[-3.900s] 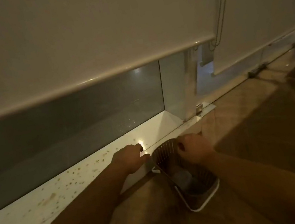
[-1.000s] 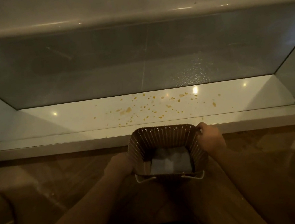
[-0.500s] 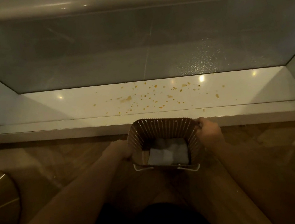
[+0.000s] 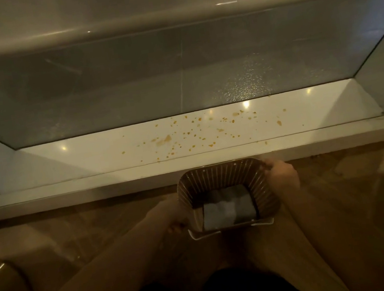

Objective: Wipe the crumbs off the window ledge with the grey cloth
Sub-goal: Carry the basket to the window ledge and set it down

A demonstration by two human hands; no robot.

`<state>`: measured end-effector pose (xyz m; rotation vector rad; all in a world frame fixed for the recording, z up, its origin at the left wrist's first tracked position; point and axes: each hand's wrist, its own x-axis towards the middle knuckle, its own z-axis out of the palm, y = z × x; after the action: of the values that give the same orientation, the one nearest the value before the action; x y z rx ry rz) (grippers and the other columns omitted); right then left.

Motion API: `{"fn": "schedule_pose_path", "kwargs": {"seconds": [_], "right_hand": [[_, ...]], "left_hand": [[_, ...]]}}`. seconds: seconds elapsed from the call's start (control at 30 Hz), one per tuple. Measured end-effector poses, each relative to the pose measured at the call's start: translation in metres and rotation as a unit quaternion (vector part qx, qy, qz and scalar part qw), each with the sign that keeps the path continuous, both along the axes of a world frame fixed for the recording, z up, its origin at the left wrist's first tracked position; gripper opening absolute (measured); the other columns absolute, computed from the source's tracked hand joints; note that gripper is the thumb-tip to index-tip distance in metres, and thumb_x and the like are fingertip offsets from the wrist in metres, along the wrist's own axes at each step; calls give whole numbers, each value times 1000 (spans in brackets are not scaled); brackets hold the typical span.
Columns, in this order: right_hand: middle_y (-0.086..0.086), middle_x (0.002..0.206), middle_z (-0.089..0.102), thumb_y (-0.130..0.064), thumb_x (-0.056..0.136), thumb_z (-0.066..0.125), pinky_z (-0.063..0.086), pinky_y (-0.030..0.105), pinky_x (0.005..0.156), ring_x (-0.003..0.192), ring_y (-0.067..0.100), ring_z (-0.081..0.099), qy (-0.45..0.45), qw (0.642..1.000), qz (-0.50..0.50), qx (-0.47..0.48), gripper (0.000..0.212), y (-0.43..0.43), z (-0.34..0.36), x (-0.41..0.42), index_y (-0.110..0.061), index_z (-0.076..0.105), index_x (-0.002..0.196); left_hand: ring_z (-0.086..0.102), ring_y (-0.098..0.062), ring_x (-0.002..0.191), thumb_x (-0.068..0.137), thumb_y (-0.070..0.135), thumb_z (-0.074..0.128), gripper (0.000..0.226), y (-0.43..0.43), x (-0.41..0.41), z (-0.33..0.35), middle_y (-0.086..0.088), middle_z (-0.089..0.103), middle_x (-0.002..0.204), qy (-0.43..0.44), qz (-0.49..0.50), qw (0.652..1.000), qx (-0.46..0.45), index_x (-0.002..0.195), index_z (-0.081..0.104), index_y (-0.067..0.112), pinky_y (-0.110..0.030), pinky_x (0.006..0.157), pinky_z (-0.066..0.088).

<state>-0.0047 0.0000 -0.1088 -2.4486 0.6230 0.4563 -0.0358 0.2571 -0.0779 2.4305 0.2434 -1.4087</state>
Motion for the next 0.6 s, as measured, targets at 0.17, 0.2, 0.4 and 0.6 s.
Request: {"fn": "schedule_pose_path", "kwargs": {"seconds": [0.17, 0.2, 0.4, 0.6], "right_hand": [[9, 99, 66, -22, 94, 47, 56, 41, 82, 88, 25, 63, -17, 999, -16, -22, 25, 6, -5, -5, -17, 61, 114], [9, 99, 66, -22, 94, 47, 56, 41, 81, 87, 24, 63, -16, 999, -12, -38, 25, 7, -5, -5, -16, 62, 113], [6, 91, 60, -19, 96, 44, 55, 33, 74, 86, 23, 62, -29, 996, 29, -82, 31, 10, -5, -7, -22, 52, 125], [7, 109, 65, -24, 96, 42, 47, 29, 72, 85, 19, 56, -61, 993, 63, -82, 37, 6, -11, -10, -29, 48, 133]], "left_hand": [[57, -9, 65, 85, 14, 62, 22, 7, 1, -7, 5, 52, 73, -7, -3, 999, -37, 70, 50, 23, -20, 59, 48], [61, -13, 72, 87, 14, 60, 16, 9, -1, -11, 5, 52, 73, -16, -2, 999, -39, 73, 54, 20, -22, 64, 50], [53, -27, 120, 96, 15, 49, 37, 3, -21, -28, -15, 52, 135, -48, 5, 998, -28, 130, 50, 2, -32, 104, 40], [54, -31, 123, 93, 16, 51, 40, 6, -14, -30, -16, 54, 134, -18, 64, 998, -21, 130, 50, 0, -38, 103, 46]]}}
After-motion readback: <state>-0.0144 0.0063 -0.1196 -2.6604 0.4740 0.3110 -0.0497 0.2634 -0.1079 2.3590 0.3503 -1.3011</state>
